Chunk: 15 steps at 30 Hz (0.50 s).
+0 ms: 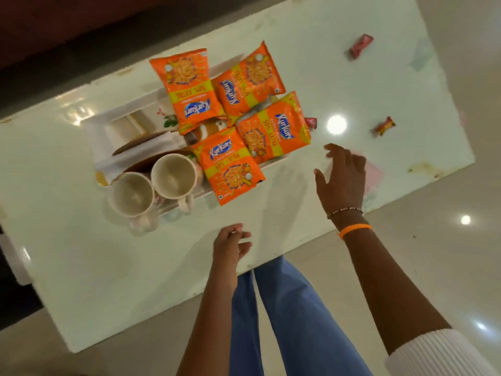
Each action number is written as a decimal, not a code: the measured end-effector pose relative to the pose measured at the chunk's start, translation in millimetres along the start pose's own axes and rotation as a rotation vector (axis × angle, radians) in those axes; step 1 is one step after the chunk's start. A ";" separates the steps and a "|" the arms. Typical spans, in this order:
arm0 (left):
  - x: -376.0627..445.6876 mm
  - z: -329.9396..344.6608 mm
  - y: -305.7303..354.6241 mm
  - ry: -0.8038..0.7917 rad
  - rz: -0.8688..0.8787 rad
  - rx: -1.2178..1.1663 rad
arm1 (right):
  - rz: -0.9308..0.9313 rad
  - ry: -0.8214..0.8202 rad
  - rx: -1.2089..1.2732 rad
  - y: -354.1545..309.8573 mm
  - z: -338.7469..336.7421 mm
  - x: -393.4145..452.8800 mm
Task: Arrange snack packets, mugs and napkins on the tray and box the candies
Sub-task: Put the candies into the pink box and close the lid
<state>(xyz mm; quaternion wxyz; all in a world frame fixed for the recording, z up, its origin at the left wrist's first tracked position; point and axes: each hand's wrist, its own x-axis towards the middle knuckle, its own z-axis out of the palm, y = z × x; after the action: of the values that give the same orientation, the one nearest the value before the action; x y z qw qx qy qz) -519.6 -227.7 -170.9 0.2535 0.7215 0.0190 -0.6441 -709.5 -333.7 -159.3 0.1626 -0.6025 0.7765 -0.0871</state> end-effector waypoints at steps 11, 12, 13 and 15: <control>-11.1 89.8 32.9 -0.242 0.103 0.417 | 0.138 -0.359 -0.189 43.2 -14.9 35.6; -11.7 93.3 35.2 -0.210 0.142 0.459 | 0.160 -0.330 -0.041 41.7 -19.8 31.5; -12.7 96.7 37.2 -0.189 0.180 0.484 | 0.206 -0.310 0.162 40.1 -25.2 26.5; -15.3 101.8 42.0 -0.207 0.197 0.419 | 0.378 -0.311 0.668 35.2 -37.2 8.8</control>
<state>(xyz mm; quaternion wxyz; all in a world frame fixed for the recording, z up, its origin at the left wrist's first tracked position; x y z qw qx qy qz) -601.0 -299.5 -146.4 0.1606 0.6869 -0.2112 -0.6766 -756.7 -335.4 -137.5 0.4779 -0.3692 0.7687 -0.2109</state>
